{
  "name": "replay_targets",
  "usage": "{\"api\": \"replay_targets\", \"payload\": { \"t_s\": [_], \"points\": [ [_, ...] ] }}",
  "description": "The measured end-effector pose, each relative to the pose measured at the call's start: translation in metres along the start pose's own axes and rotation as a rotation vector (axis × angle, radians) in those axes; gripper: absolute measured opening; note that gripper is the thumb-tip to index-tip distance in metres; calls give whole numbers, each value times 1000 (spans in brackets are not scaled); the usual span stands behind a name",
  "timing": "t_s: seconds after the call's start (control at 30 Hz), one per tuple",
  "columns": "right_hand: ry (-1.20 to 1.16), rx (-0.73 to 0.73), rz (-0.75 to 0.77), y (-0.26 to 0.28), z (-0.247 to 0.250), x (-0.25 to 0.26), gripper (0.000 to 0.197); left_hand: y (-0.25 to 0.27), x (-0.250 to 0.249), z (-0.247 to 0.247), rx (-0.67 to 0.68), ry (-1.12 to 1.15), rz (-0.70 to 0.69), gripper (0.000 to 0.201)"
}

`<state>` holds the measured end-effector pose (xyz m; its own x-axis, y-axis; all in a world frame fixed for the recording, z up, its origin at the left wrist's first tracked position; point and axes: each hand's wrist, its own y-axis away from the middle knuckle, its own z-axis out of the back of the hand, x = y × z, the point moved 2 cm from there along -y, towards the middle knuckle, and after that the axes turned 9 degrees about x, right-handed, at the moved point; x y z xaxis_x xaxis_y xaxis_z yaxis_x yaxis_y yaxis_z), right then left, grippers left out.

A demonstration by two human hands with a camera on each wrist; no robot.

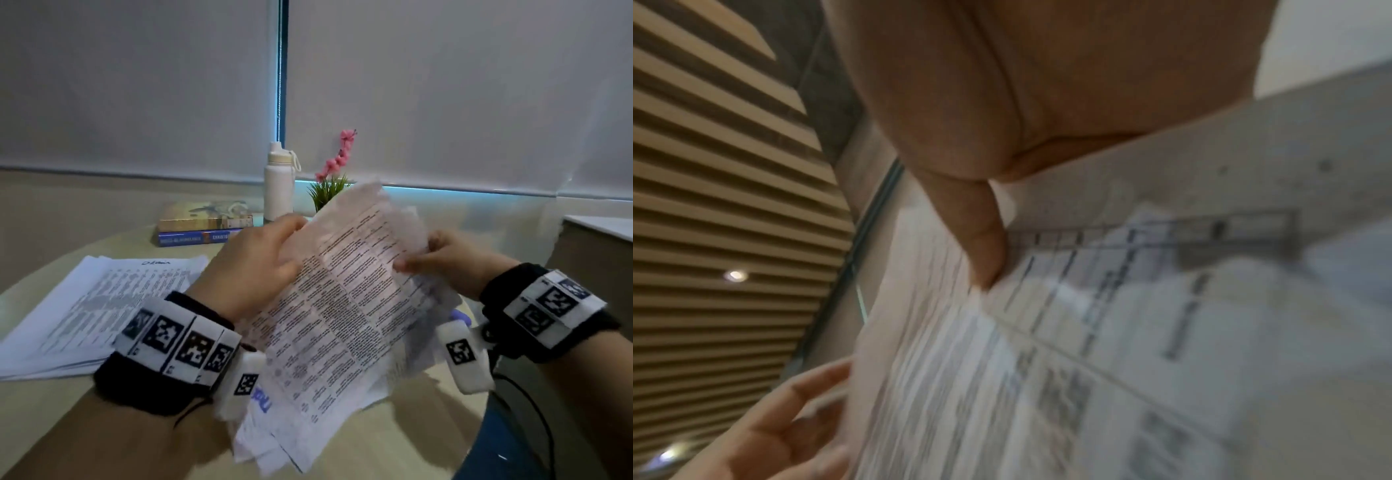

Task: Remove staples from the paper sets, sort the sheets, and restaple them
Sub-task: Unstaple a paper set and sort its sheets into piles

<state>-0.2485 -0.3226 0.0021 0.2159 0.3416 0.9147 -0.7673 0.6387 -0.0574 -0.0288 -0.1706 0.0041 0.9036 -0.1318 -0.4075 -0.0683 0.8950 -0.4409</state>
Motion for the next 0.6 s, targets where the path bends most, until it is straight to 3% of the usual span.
{"api": "replay_targets", "payload": {
  "t_s": [0.07,0.1,0.2,0.27,0.37,0.47,0.6],
  "points": [
    [-143,-160,118,13,-9,0,7,4,3,9,-287,-171,-2,58],
    [-259,-222,164,19,-15,0,13,9,7,11,-418,-179,16,66],
    [-567,-330,315,39,-35,-3,28,22,14,14,-611,93,122,94],
    [-712,-343,383,44,-52,-9,35,21,14,6,-501,560,193,108],
    [-905,-340,344,42,-77,-28,43,12,14,-14,-269,1129,233,89],
    [-1021,-300,280,39,-93,-38,45,8,19,-26,-334,1301,268,62],
    [-1058,-254,291,42,-101,-49,48,11,21,-31,-426,1314,210,41]
  ]
}}
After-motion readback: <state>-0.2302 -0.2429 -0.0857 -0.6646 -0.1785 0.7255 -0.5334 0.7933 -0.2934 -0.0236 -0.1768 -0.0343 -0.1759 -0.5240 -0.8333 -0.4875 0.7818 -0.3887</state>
